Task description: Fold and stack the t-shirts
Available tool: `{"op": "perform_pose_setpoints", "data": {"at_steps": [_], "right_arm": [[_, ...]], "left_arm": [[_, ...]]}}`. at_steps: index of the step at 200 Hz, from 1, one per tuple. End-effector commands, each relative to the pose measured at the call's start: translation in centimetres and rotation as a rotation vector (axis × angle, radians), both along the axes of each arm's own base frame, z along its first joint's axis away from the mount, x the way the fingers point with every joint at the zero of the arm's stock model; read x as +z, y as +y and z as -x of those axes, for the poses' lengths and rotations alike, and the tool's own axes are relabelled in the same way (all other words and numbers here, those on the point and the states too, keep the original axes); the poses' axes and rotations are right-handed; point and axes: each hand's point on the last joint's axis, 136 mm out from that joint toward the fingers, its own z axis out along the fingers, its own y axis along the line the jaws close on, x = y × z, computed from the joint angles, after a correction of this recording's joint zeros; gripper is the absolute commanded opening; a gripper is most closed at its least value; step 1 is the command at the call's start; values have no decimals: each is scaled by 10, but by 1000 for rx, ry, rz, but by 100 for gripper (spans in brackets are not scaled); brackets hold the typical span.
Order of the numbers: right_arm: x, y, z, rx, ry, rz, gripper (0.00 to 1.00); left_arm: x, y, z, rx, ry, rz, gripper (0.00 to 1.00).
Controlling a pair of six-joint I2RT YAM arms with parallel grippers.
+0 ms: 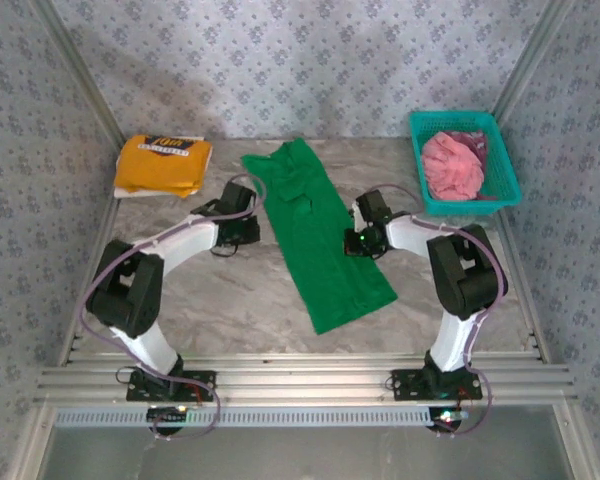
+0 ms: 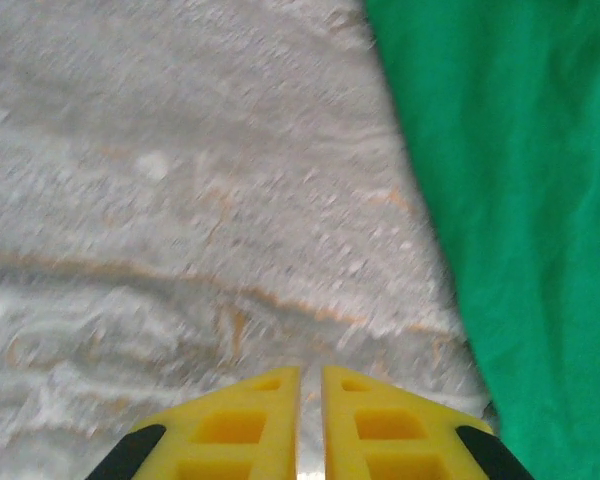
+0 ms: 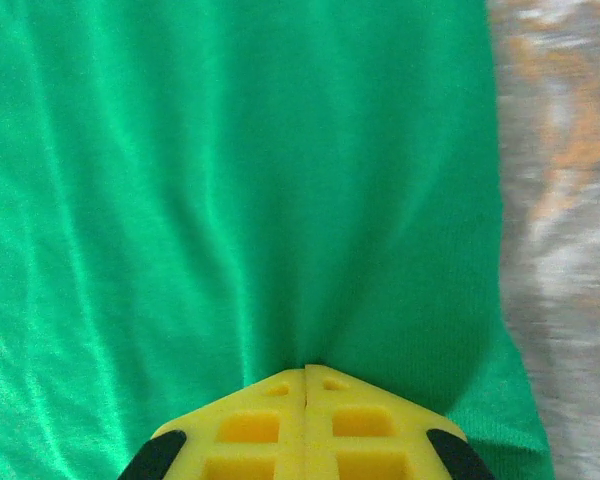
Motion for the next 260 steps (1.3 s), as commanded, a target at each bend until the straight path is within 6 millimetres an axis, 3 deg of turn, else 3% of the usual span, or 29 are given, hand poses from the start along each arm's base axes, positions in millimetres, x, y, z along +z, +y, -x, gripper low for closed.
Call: {"op": "perform_pose_setpoints", "data": {"at_steps": [1, 29, 48, 57, 67, 88, 120, 134, 152, 171, 199, 223, 235, 248, 260], "right_arm": [[-48, 14, 66, 68, 211, 54, 0], [-39, 89, 80, 179, 253, -147, 0], [-24, 139, 82, 257, 298, -255, 0], [-19, 152, 86, 275, 307, -275, 0], [-3, 165, 77, 281, 264, -276, 0], [7, 154, 64, 226, 246, -209, 0], [-7, 89, 45, 6, 290, -144, 0], [-27, 54, 53, -76, 319, -97, 0], [-40, 27, 62, -137, 351, -77, 0], [-34, 26, 63, -131, 330, -110, 0], [3, 60, 55, 0, 274, -194, 0], [43, 71, 23, 9, 184, -267, 0], [63, 69, -10, -20, 115, -305, 0], [72, 66, -44, -53, 84, -321, 0], [75, 68, -71, -60, 50, -321, 0]], "left_arm": [[31, 24, 8, 106, -86, 36, 15], [36, 46, 52, 146, -62, 42, 21], [37, 66, 80, 184, -64, 27, 32], [36, 72, 88, 194, -71, 29, 37], [33, 78, 94, 218, -72, 43, 41], [21, 70, 90, 184, -60, 80, 41], [16, 50, 68, 86, -6, 65, 43], [20, 44, 57, 68, -12, 76, 43], [23, 39, 44, 55, -27, 84, 44], [20, 30, 37, 21, -7, 92, 44], [10, 11, 29, -36, 12, 137, 48], [18, 2, -6, -67, -58, 151, 46], [21, -6, -33, -84, -74, 164, 33], [20, -14, -63, -90, -74, 162, 0], [18, -22, -90, -100, -77, 150, 0]]}}
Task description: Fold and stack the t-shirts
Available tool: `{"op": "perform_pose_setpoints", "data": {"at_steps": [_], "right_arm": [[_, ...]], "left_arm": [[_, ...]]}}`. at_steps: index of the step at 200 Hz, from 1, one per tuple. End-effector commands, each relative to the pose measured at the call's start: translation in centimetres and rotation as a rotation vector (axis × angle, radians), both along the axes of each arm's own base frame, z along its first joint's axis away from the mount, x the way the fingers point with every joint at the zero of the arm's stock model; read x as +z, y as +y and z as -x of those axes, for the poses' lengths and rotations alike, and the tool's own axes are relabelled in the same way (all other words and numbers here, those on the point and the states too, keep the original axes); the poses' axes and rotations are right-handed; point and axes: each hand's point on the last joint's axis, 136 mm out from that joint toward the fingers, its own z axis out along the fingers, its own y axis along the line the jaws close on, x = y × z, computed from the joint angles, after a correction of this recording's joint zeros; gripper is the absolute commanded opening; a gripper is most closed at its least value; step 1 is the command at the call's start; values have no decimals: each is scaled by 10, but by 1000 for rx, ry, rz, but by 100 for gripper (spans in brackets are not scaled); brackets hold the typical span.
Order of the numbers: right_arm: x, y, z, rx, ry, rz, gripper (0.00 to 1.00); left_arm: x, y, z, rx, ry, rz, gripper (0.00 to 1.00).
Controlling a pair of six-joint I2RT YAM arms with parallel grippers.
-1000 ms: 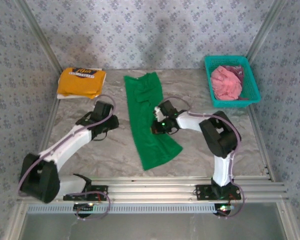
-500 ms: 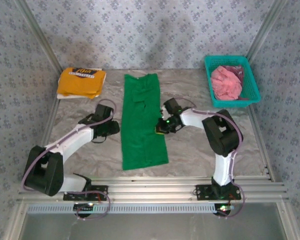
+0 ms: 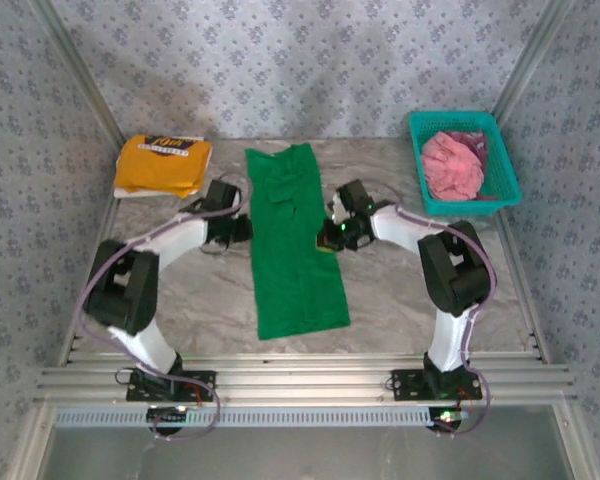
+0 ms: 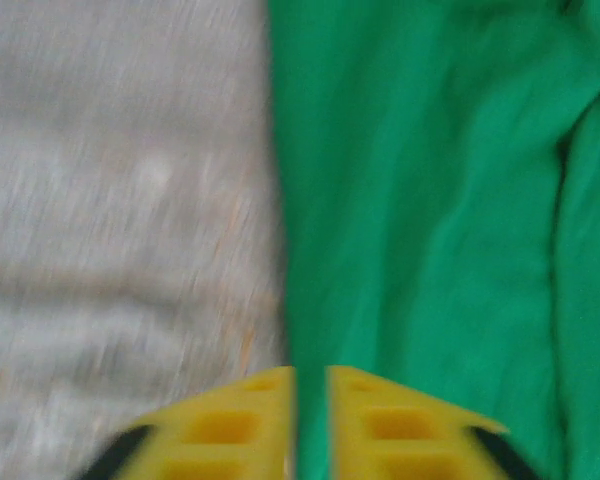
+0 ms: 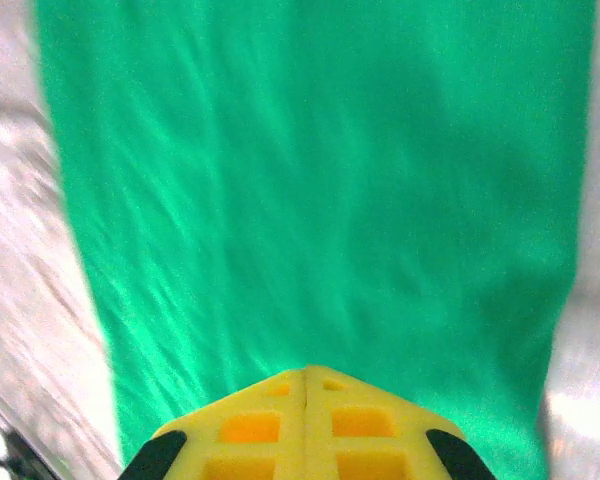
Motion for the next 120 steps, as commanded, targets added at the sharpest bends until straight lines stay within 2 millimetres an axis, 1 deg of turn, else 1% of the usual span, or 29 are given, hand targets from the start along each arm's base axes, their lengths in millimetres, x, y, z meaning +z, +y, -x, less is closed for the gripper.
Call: {"op": "perform_pose_setpoints", "data": {"at_steps": [1, 9, 15, 19, 30, 47, 62, 77, 82, 85, 87, 102, 120], "right_arm": [[18, -4, -57, -42, -80, -17, 0], [13, -3, -71, -56, -92, 1, 0], [13, -1, -81, -59, -99, 5, 0], [8, -1, -86, -62, -89, 11, 0], [1, -3, -105, -88, -96, 45, 0], [-5, -4, -127, -119, -105, 73, 0], [-7, 0, -146, -157, -110, 65, 0], [-11, 8, -155, -142, -109, 54, 0], [-14, 10, -155, -141, -103, 56, 0], [-17, 12, -155, -139, -96, 58, 0], [-18, 13, -156, -138, -94, 59, 0], [-28, 15, -159, -146, -73, 60, 0], [-39, 14, -163, -172, -56, 47, 0]], "left_arm": [[20, -20, -61, -51, -99, 28, 0], [17, -18, -78, -24, -98, -2, 0], [12, -17, -87, -7, -83, -19, 0], [10, -15, -93, 5, -74, -30, 0], [2, -6, -109, 49, -47, -73, 0], [-13, 8, -128, 105, 9, -86, 0], [-22, 11, -140, 133, 25, -80, 0], [-29, 8, -147, 135, 48, -80, 0], [-38, 8, -145, 137, 66, -88, 0], [-32, 5, -151, 141, 48, -81, 0], [-35, 5, -152, 142, 52, -81, 0], [-48, 2, -155, 154, 75, -65, 0], [-56, -7, -161, 152, 83, -42, 0]]}}
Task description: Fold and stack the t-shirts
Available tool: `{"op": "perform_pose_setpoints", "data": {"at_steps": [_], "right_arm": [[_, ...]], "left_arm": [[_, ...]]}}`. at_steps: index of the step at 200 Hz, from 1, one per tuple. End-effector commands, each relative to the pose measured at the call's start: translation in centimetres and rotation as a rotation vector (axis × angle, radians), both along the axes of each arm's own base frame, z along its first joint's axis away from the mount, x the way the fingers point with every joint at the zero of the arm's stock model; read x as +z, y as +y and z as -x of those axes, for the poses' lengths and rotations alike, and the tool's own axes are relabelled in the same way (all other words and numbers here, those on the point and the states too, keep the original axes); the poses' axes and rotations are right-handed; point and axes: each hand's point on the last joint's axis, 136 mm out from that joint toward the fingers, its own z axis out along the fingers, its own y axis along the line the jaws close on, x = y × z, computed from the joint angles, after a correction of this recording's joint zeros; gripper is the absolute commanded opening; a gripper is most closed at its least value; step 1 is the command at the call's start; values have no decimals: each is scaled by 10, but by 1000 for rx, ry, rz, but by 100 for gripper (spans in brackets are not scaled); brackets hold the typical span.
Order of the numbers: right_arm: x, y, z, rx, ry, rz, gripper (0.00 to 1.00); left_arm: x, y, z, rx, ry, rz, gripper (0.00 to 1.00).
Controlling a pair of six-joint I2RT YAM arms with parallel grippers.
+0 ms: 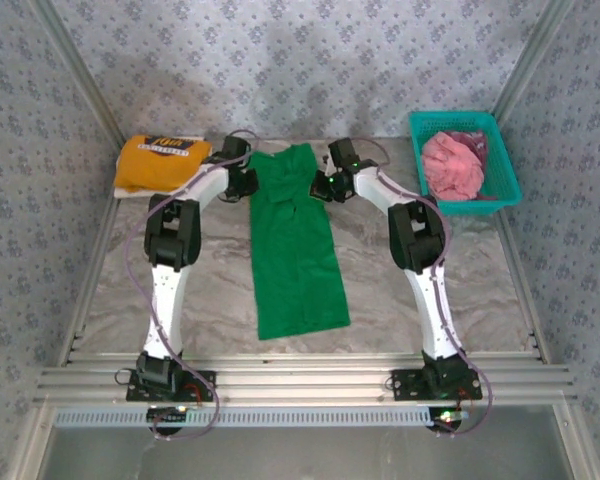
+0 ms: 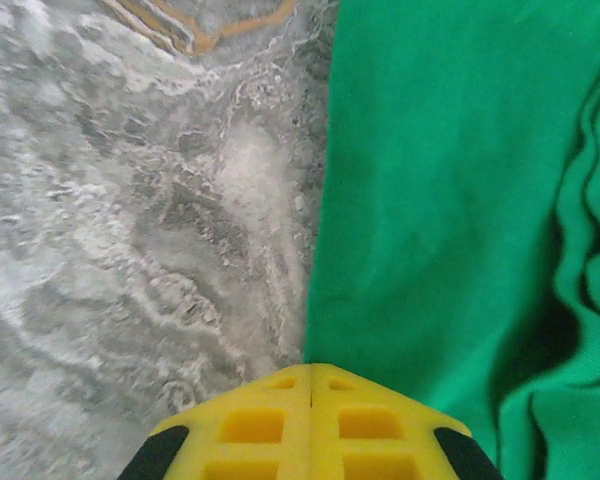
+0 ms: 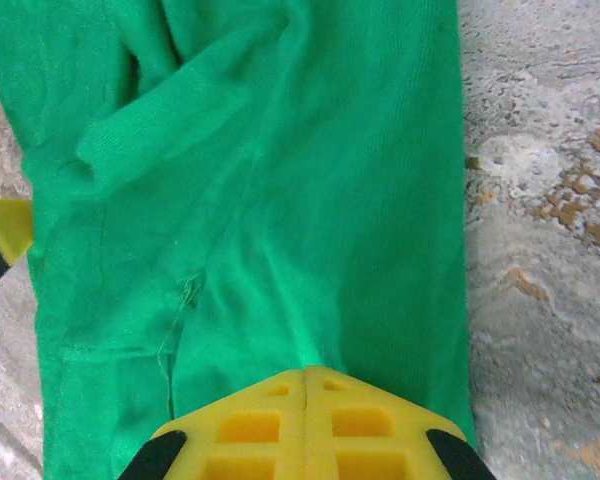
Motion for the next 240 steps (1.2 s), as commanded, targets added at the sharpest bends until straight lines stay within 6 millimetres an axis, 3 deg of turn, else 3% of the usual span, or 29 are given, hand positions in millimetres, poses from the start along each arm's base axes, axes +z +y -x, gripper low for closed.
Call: {"op": "perform_pose_setpoints", "data": {"at_steps": [1, 56, 89, 128, 165, 190, 202, 224, 231, 240], "right_arm": [[-15, -1, -2, -44, 55, 1, 0], [-49, -19, -11, -148, 148, -67, 0], [-61, -48, -28, -262, 167, -102, 0], [-57, -79, -48, -326, 149, -99, 0], [-45, -82, -65, -289, 104, -107, 0], [-22, -73, -75, -258, 57, -141, 0], [-4, -69, -78, -244, 30, -164, 0], [44, -58, -75, -207, -28, -198, 0], [63, -54, -71, -188, -48, -209, 0], [88, -51, -64, -150, -90, -213, 4]], "left_arm": [[-11, -13, 3, 7, 55, 23, 0], [-29, -53, -26, -28, 57, 114, 0], [-37, -74, -46, -30, 41, 183, 0], [-23, -77, -64, -4, -33, 219, 0], [-16, -42, -72, 30, -45, 161, 0], [17, -12, -88, 52, -126, 138, 0], [48, -4, -95, 45, -185, 138, 0], [115, 8, -96, 25, -298, 89, 23], [136, 10, -91, 14, -320, 81, 27], [160, 12, -82, -3, -334, 69, 40]]}}
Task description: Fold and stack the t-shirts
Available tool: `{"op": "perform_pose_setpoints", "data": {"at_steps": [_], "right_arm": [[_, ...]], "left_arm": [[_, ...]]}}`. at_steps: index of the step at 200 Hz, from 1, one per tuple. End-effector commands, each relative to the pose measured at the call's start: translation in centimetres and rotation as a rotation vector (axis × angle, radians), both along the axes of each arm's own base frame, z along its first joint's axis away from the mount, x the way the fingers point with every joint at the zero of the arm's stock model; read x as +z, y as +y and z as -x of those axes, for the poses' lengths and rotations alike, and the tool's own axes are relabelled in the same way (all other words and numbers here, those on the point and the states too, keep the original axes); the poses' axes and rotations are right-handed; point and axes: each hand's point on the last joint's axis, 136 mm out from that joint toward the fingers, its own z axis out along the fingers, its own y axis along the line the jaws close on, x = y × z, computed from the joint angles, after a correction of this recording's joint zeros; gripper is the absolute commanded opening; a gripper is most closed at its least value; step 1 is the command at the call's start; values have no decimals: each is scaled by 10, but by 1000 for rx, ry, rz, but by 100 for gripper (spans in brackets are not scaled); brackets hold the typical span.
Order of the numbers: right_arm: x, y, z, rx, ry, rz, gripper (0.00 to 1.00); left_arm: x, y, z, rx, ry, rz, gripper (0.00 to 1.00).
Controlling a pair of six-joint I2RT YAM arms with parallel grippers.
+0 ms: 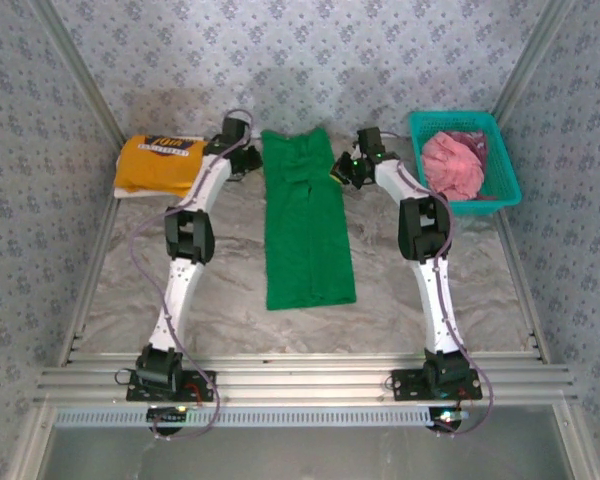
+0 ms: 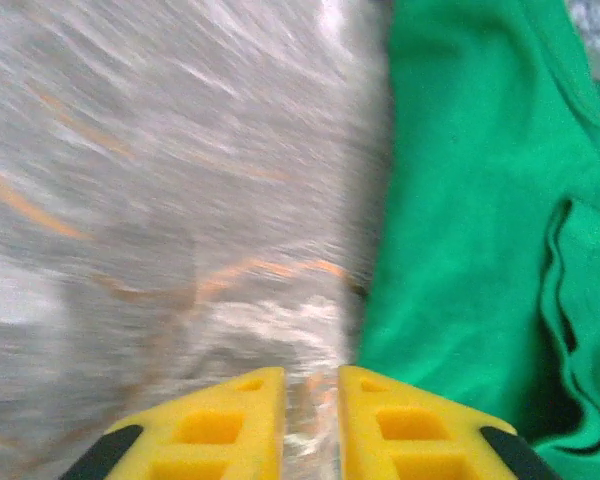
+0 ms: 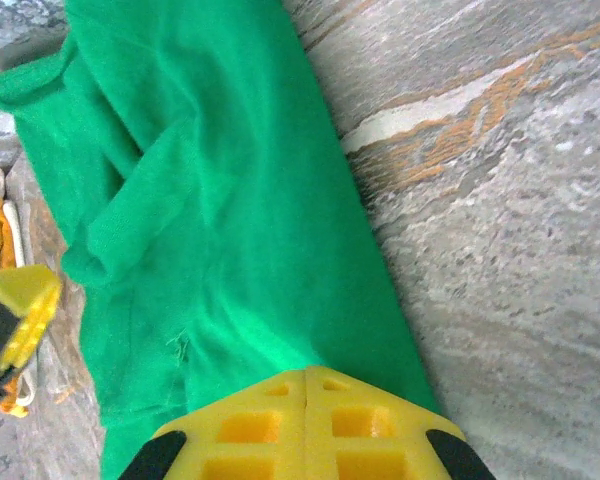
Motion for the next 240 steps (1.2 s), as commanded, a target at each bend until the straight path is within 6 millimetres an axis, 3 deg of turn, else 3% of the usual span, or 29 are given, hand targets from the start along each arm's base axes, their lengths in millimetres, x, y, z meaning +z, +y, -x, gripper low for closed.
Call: {"op": "perform_pose_setpoints", "data": {"at_steps": [1, 24, 33, 46, 52, 66, 79, 81, 104, 122, 159, 190, 240], "right_arm": [[87, 13, 13, 81, -121, -24, 5], [144, 16, 46, 169, -260, 49, 23], [162, 17, 66, 214, -313, 89, 31], [164, 8, 104, 250, -325, 164, 41], [159, 1, 123, 248, -320, 194, 43], [145, -18, 165, 226, -290, 201, 46], [124, -30, 207, 215, -233, 169, 46], [114, -32, 217, 218, -207, 169, 46], [79, -34, 293, 280, -69, 164, 46], [62, -32, 330, 294, 11, 97, 48], [20, -28, 363, 287, 193, -24, 50], [1, -33, 376, 220, 256, -87, 50], [-25, -48, 378, 164, 300, -95, 49]], "left_arm": [[135, 17, 10, -19, -182, -57, 41], [174, 10, 52, -92, -156, -112, 61], [178, 3, 74, -129, -125, -144, 63], [173, -9, 111, -184, -95, -156, 63], [175, -11, 131, -191, -103, -136, 63], [157, -4, 183, -161, -98, -56, 64], [144, 14, 234, -116, -93, -17, 68], [140, 16, 241, -112, -90, -13, 69], [99, 22, 319, -129, 33, 76, 71], [65, 17, 364, -169, 113, 158, 67], [16, -3, 402, -165, 224, 372, 70], [-3, -25, 425, -226, 284, 400, 73], [-46, -33, 444, -245, 390, 414, 59]]}}
